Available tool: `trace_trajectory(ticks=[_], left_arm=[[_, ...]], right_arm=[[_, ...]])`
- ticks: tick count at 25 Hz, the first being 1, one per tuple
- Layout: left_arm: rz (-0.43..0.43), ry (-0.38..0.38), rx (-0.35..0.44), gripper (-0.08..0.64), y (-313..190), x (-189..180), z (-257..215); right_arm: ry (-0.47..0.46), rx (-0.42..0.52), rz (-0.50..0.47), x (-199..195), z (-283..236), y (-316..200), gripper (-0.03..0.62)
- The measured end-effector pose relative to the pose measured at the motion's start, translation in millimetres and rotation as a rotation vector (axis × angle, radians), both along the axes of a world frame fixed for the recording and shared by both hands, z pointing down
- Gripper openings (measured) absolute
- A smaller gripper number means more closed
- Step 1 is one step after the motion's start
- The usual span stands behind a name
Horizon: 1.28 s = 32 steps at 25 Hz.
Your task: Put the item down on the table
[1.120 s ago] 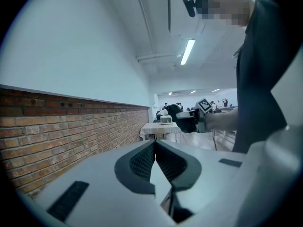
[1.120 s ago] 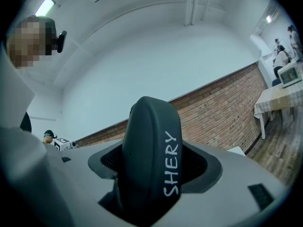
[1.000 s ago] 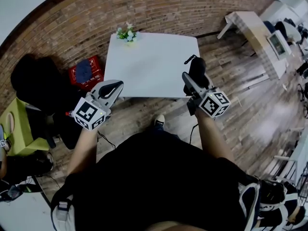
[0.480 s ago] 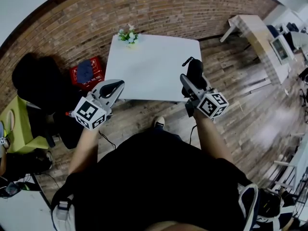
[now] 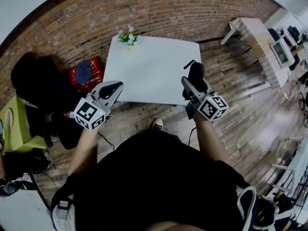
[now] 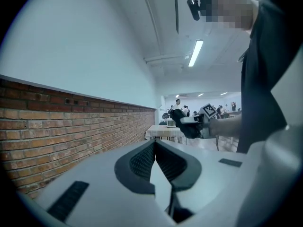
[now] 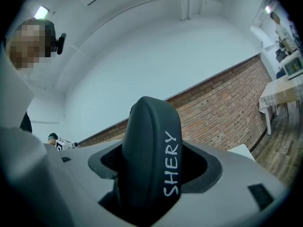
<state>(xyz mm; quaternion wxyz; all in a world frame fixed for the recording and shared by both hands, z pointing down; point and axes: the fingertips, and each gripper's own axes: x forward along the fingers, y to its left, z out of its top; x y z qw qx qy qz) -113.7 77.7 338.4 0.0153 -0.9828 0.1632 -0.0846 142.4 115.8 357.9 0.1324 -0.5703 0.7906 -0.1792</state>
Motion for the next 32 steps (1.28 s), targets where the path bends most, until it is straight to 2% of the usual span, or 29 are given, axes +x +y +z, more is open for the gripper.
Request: trace_trajectory(ticks=[22,32], left_arm=[[-0.015,0.02,-0.017,0.009,-39.8,34.7,12.1],[-0.037,0.014,-0.025,0.011,-67.2,42.2,17.4]], right_arm=[[-0.014,-0.042,-0.011,28.2,28.0,-35.1,0.351],[-0.022,-0.049,-0.045,32.1,34.0,-72.1,0.351]])
